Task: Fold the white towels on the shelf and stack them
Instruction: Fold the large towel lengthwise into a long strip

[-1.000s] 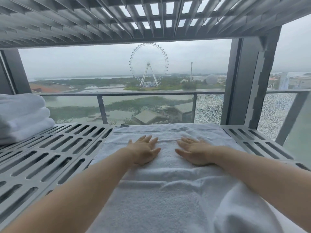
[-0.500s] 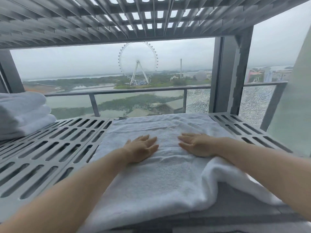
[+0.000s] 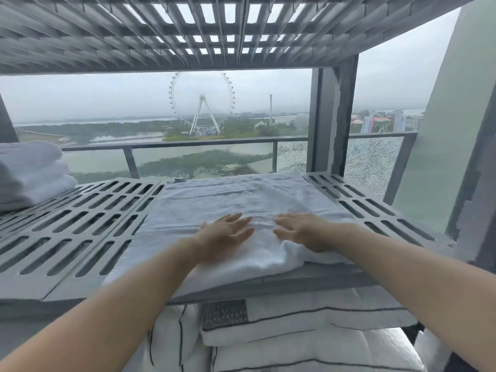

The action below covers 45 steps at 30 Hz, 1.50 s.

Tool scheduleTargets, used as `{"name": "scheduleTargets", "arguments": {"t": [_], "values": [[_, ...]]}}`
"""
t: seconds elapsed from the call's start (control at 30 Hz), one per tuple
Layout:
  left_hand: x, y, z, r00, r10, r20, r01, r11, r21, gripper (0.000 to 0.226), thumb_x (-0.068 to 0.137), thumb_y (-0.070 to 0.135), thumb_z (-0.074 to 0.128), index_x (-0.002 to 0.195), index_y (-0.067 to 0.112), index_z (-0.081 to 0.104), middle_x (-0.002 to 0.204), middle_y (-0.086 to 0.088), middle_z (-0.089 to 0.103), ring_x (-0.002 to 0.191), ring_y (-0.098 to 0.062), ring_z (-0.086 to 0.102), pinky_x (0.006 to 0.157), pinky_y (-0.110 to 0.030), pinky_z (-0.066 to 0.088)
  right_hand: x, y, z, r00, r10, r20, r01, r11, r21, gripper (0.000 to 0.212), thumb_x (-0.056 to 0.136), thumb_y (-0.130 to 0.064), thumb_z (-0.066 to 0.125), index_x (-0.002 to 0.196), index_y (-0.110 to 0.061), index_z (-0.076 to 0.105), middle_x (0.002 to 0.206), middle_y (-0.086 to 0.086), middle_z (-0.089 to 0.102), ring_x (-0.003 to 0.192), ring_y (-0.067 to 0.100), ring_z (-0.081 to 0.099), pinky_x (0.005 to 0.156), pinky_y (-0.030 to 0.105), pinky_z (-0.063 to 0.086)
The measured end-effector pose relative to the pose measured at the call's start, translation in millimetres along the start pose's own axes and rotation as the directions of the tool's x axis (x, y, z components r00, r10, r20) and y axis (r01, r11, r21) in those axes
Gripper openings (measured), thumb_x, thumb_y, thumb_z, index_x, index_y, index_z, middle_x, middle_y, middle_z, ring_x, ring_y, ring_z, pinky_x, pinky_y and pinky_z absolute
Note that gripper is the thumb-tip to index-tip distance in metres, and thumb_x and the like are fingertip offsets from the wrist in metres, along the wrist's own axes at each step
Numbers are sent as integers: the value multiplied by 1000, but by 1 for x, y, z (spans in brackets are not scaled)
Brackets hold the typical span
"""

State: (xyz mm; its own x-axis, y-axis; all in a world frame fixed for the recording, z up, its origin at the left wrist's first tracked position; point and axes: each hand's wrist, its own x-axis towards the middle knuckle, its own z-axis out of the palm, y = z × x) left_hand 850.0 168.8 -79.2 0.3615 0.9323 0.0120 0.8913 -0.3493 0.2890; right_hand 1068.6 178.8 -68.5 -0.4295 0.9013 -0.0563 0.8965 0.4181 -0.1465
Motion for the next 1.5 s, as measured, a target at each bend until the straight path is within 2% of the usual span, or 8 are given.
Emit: {"name": "scheduleTargets", "arguments": {"t": [0.13, 0.27, 0.4, 0.7, 0.97, 1.17, 1.27, 1.5], "values": [[-13, 30, 9, 1000, 22, -9, -22, 1000, 19, 54, 94, 58, 21, 146, 43, 14, 157, 17, 2, 145, -10, 0, 113, -60, -3, -6, 1, -1, 997, -28, -72, 37, 992, 118, 56, 99, -44, 30, 147, -18, 23, 157, 0, 16, 145, 14, 12, 119, 40, 10], [-18, 44, 19, 1000, 18, -14, -17, 1000, 20, 56, 93, 62, 18, 145, 41, 22, 155, 17, 14, 143, -7, 7, 113, -60, 6, -30, 8, -27, 988, -25, -152, 63, 966, 251, 44, 97, -39, 42, 138, -22, 44, 145, 1, 42, 132, 20, 39, 108, 33, 29], [-27, 64, 22, 997, 44, -63, -48, 998, -50, 55, 95, 56, 27, 143, 32, 32, 152, 12, 27, 141, -8, 19, 115, -44, 19, -65, 31, -45, 985, -120, -124, 138, 979, 151, 40, 95, -40, 45, 132, -26, 51, 141, -4, 48, 129, 17, 44, 109, 36, 32], [-28, 110, 37, 969, 35, -246, -31, 999, 20, 71, 78, 60, 52, 139, 28, 36, 136, 5, 51, 119, -15, 51, 98, -39, 43, -104, 60, -33, 964, -252, -81, 246, 966, -82, 59, 87, -48, 56, 137, -19, 44, 142, -3, 46, 131, 16, 40, 110, 30, 30], [-24, 120, 43, 964, -32, -265, 47, 998, 48, 58, 84, 41, 57, 137, 28, 38, 135, 4, 51, 120, -16, 50, 100, -37, 41, -104, 68, -20, 949, -308, -64, 303, 949, -84, 64, 86, -21, 56, 142, -9, 28, 144, 7, 39, 131, 24, 38, 105, 29, 33], [-32, 128, 37, 959, -45, -281, 88, 986, 144, 61, 79, 11, 51, 136, 29, 40, 132, -1, 55, 119, -22, 52, 97, -35, 43, -105, 75, -24, 944, -317, -87, 300, 938, -173, 38, 81, -5, 51, 118, -11, 47, 113, 12, 58, 107, 29, 56, 80, 28, 42], [-36, 131, 29, 957, 2, -290, 72, 967, 244, 55, 74, -1, 48, 121, 25, 55, 118, 0, 63, 110, -22, 57, 86, -31, 46, -110, 83, -34, 941, -323, -103, 283, 916, -284, 34, 83, -6, 48, 117, -14, 47, 102, 12, 59, 96, 28, 58, 72, 30, 44], [-43, 135, 31, 935, -15, -354, 84, 980, 182, 38, 67, 9, 48, 94, 24, 71, 95, 2, 71, 94, -20, 62, 73, -21, 42, -118, 95, -32, 948, -314, -59, 298, 936, -188, 23, 84, -21, 46, 102, -10, 56, 85, 4, 58, 80, 23, 55, 66, 28, 45]]}}
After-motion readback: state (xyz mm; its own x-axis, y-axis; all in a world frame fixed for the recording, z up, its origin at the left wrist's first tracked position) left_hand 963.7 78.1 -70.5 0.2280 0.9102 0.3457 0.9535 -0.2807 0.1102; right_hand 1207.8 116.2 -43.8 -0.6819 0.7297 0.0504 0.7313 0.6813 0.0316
